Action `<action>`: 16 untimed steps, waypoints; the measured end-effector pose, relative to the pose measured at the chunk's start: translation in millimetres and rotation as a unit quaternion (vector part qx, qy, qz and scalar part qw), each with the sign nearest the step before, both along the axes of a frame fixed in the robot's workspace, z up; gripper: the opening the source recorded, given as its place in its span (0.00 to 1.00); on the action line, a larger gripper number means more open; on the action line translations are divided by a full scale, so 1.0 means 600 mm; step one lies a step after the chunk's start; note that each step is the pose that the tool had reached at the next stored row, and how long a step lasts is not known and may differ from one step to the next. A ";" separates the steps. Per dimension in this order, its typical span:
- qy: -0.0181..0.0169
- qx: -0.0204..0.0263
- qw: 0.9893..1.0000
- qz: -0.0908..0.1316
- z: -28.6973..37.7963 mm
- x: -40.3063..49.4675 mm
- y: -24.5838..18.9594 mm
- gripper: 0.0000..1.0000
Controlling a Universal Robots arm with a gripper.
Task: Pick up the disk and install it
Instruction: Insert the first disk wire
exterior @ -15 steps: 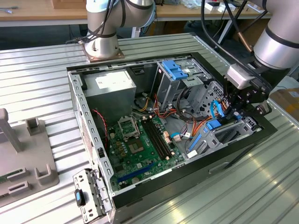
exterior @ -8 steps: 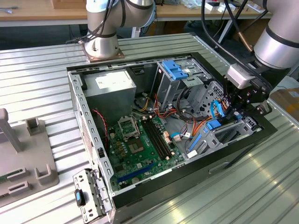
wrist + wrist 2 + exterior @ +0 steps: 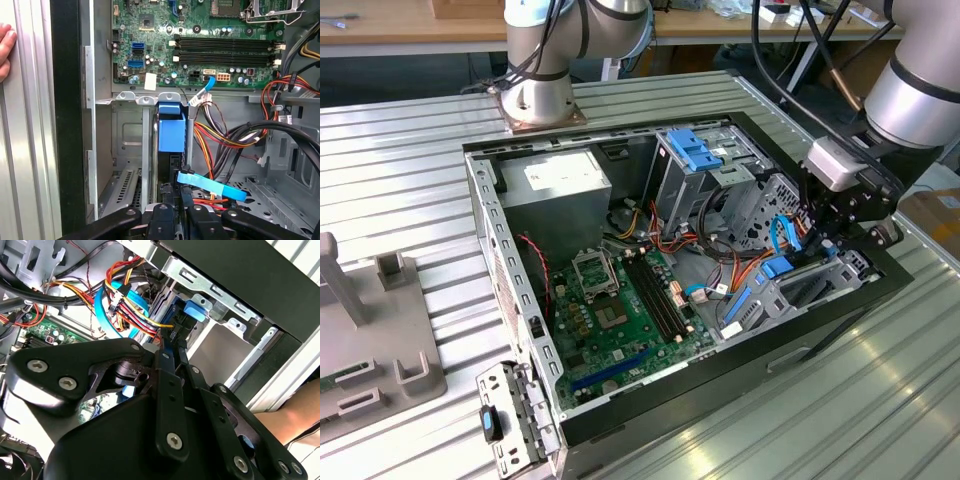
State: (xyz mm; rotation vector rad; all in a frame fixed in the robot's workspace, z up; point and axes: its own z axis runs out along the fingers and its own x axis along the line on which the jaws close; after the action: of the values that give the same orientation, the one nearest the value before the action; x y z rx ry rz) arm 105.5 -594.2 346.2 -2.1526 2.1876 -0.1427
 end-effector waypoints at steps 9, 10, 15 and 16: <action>0.000 0.003 1.000 0.000 -0.002 -0.001 0.0000 0.17; 0.000 0.003 1.000 0.000 -0.002 0.000 0.0001 0.17; 0.000 0.003 1.000 0.000 -0.004 0.000 -0.0001 0.17; 0.000 0.003 1.000 0.000 -0.005 0.000 -0.0001 0.17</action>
State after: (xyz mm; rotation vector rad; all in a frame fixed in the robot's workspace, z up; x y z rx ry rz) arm 105.7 -594.3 343.2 -2.1500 2.1855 -0.1367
